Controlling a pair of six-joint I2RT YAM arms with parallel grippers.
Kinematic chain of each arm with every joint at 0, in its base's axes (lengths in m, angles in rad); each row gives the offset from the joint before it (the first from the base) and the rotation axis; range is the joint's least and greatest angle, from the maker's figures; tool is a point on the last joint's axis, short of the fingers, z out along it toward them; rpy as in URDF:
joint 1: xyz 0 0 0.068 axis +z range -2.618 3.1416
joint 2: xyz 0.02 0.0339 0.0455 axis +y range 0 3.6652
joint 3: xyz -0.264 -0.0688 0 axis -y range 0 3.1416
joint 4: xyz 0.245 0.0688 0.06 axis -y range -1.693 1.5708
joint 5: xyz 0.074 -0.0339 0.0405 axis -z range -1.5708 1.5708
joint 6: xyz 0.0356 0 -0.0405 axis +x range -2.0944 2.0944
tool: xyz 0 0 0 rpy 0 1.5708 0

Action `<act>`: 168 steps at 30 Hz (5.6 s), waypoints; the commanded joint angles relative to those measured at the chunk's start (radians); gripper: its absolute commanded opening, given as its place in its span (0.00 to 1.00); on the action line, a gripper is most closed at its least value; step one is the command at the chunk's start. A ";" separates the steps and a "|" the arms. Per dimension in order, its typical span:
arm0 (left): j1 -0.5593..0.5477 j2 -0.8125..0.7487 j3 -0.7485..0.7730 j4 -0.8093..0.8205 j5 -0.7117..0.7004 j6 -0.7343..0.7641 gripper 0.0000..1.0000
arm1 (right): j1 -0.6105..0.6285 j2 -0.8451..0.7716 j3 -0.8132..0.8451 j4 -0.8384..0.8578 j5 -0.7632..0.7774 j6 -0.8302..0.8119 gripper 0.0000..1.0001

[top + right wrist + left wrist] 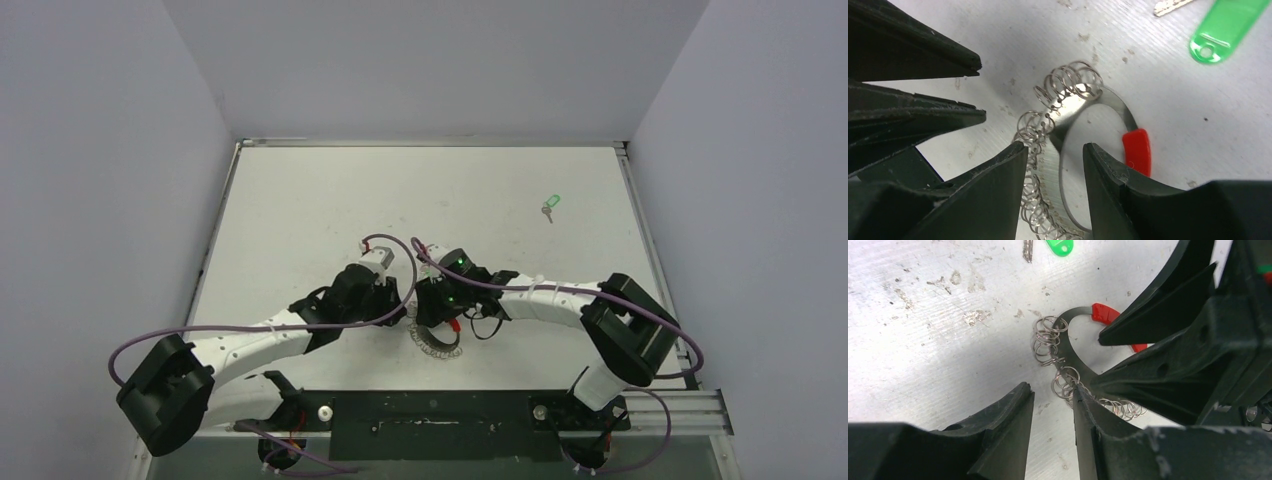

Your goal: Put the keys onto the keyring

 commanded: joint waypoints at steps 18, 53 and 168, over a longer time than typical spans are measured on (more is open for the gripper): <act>-0.001 -0.147 -0.112 0.054 -0.034 -0.065 0.34 | 0.038 0.150 0.121 0.107 0.023 -0.015 0.39; 0.259 0.217 -0.106 0.449 0.468 -0.089 0.32 | -0.074 0.053 -0.055 0.265 -0.107 0.115 0.21; -0.283 0.354 0.318 -0.184 -0.236 0.333 0.31 | -0.241 -0.095 -0.081 0.083 -0.139 0.044 0.13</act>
